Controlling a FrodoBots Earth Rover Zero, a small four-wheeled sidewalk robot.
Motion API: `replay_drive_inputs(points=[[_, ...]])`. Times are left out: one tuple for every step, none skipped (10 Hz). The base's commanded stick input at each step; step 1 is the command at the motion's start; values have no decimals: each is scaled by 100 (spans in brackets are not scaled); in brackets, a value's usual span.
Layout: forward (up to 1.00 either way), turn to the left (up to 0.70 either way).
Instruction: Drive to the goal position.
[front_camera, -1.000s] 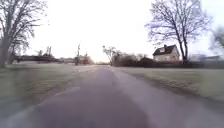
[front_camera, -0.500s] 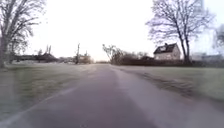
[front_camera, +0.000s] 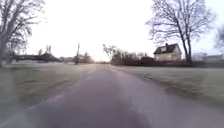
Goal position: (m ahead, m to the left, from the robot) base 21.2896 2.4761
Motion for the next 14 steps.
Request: replay_drive_inputs(points=[[100, 0], [100, 0], [100, 0], [100, 0], [100, 0], [100, 0], [100, 0], [100, 0], [100, 0], [100, 0], [100, 0], [100, 0], [100, 0], [100, 0]])
